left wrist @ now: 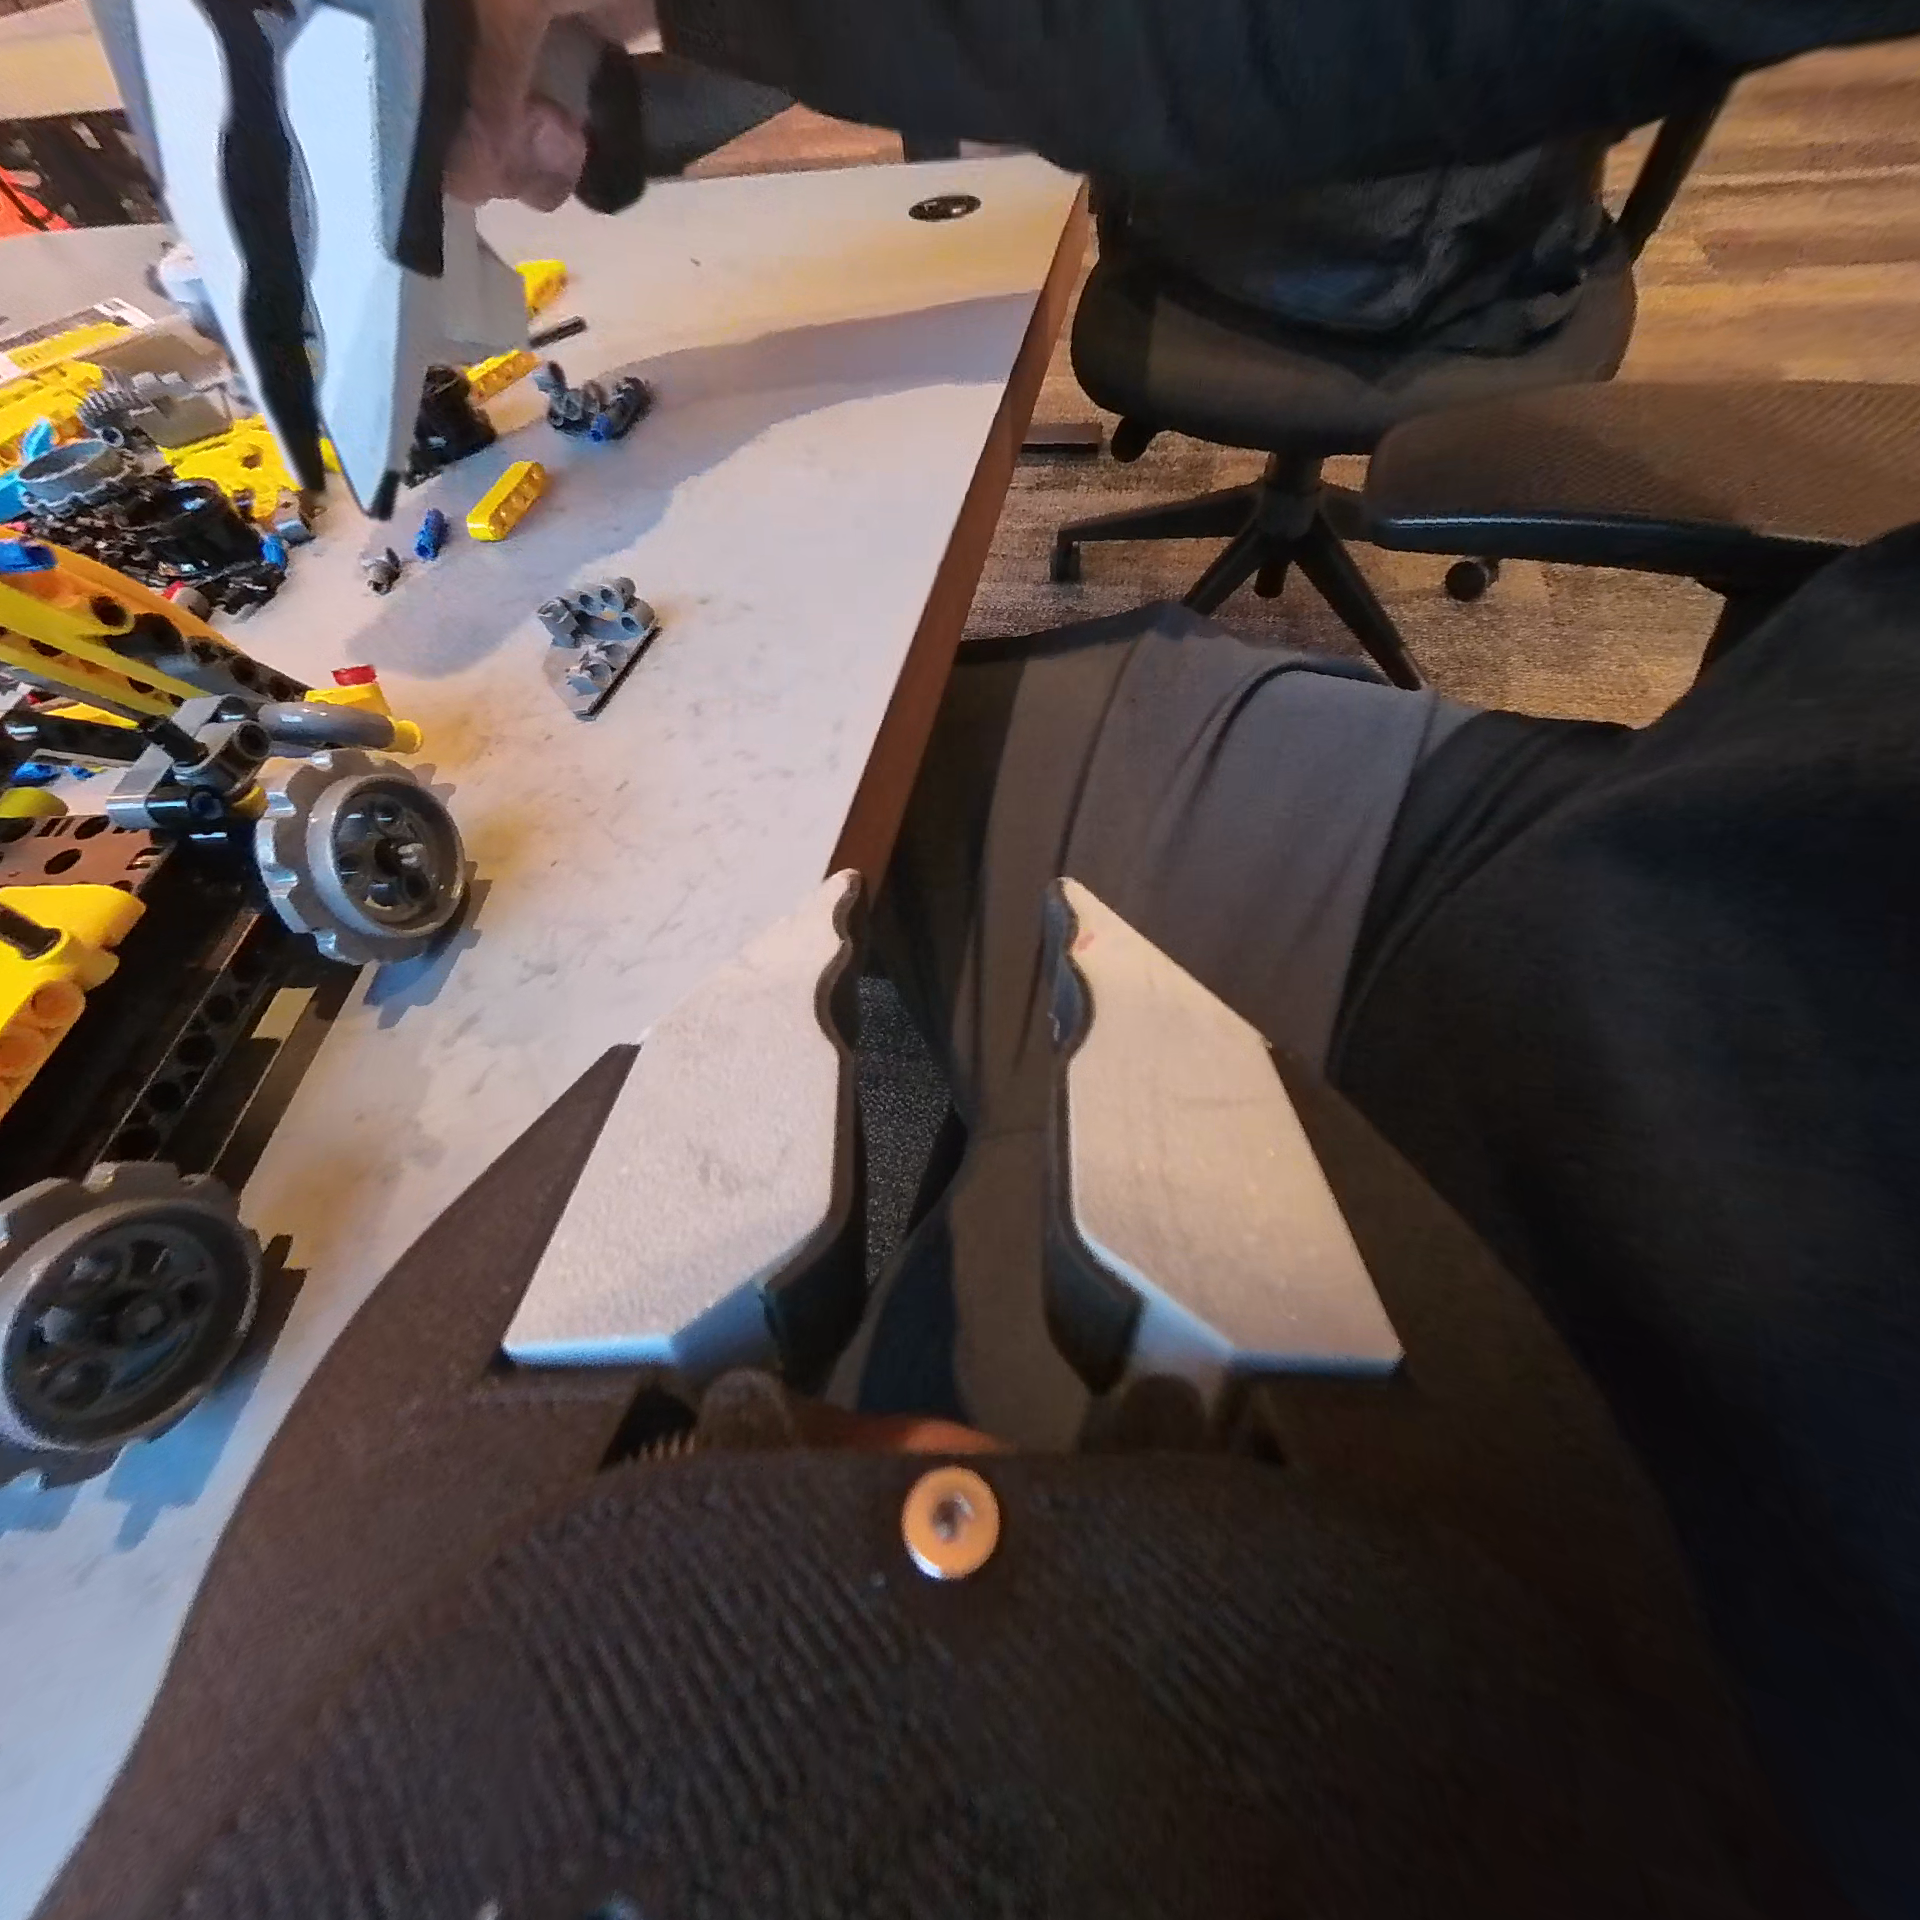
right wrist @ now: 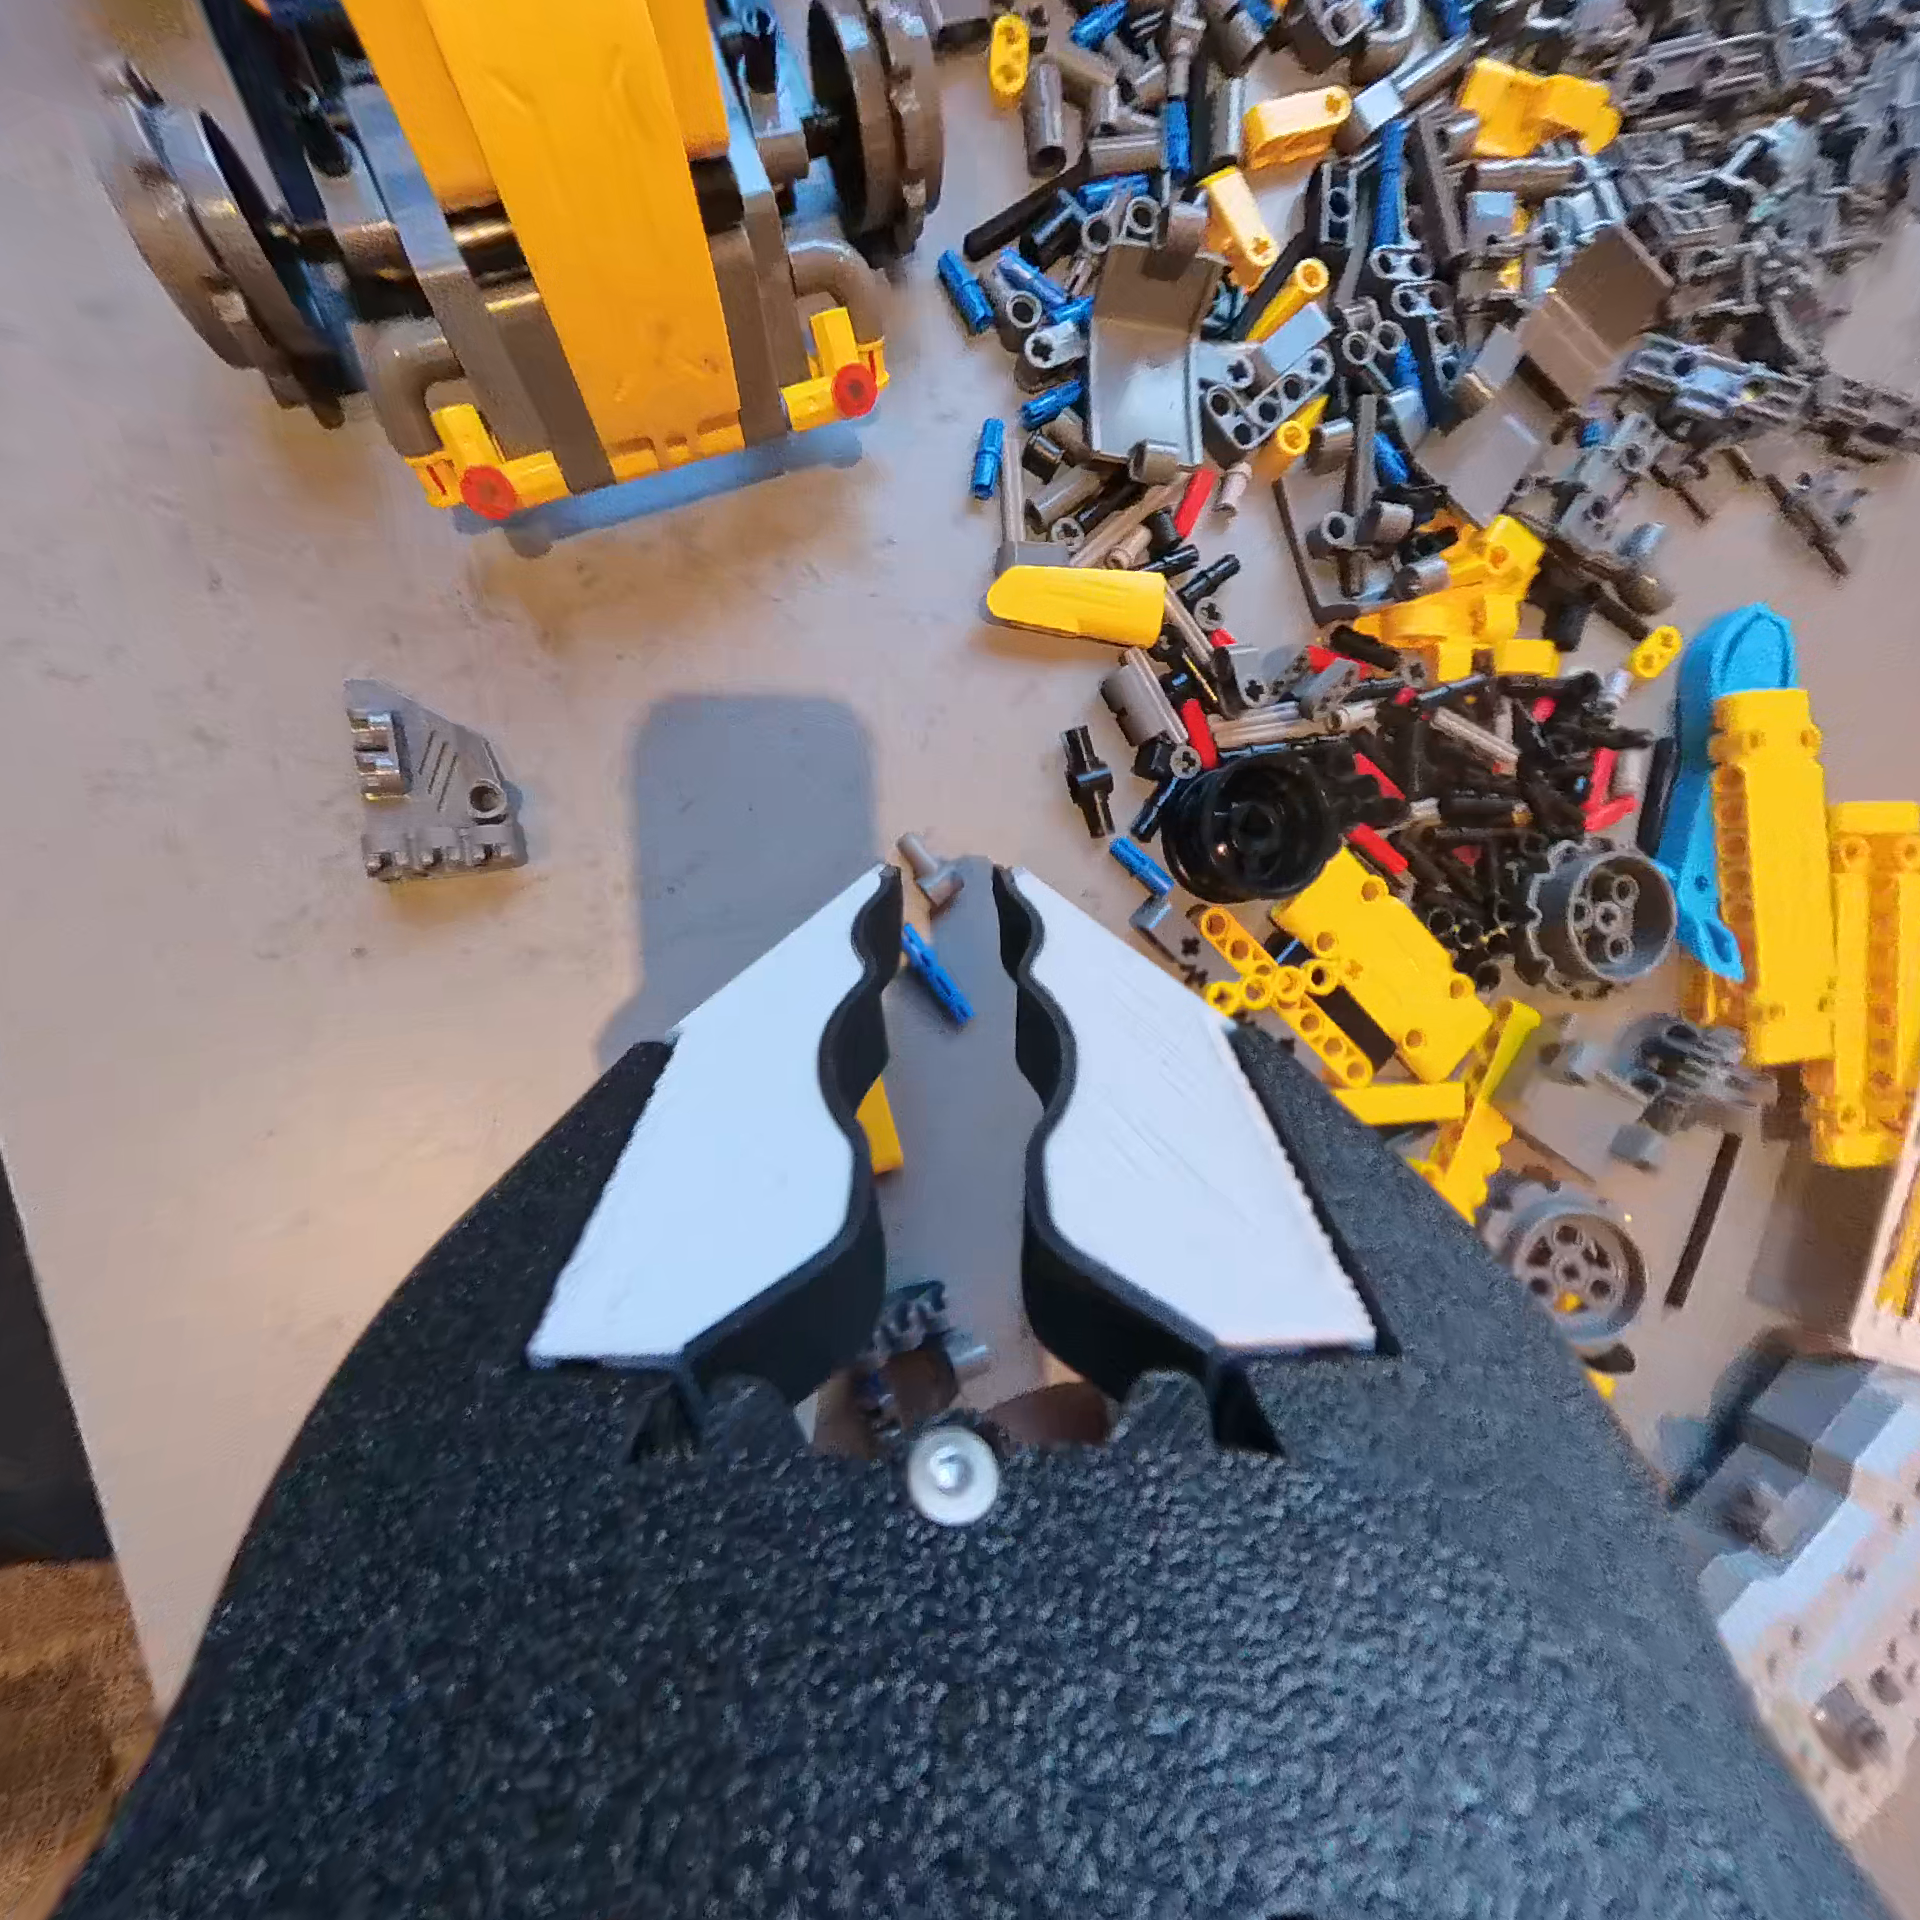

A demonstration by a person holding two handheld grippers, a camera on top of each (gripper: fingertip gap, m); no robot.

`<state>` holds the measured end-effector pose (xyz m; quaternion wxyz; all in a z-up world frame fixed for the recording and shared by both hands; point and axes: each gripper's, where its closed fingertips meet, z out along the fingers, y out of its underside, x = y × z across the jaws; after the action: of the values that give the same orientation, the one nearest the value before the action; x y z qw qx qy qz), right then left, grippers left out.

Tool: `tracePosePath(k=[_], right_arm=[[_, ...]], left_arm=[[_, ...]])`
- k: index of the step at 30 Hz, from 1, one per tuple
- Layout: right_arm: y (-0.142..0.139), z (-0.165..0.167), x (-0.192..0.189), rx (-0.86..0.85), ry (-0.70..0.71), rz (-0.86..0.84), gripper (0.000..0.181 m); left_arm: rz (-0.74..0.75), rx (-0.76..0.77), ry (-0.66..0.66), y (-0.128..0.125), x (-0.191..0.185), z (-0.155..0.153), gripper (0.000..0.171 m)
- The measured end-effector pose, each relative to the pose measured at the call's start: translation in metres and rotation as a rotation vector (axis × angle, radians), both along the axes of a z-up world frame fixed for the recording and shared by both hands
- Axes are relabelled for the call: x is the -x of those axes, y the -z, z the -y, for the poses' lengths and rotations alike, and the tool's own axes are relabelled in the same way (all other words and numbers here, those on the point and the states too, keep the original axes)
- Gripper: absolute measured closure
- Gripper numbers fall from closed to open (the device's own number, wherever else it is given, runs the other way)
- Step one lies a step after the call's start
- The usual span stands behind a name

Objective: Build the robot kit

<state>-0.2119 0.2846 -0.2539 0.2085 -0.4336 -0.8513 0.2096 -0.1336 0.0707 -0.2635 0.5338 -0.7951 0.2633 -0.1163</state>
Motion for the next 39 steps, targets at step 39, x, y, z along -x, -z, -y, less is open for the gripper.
tracePosePath(k=[39], right_arm=[[-0.031, 0.118, -0.052, 0.099, 0.033, -0.303, 0.171]], left_arm=[[0.085, 0.039, -0.13, -0.006, 0.018, -0.007, 0.141]])
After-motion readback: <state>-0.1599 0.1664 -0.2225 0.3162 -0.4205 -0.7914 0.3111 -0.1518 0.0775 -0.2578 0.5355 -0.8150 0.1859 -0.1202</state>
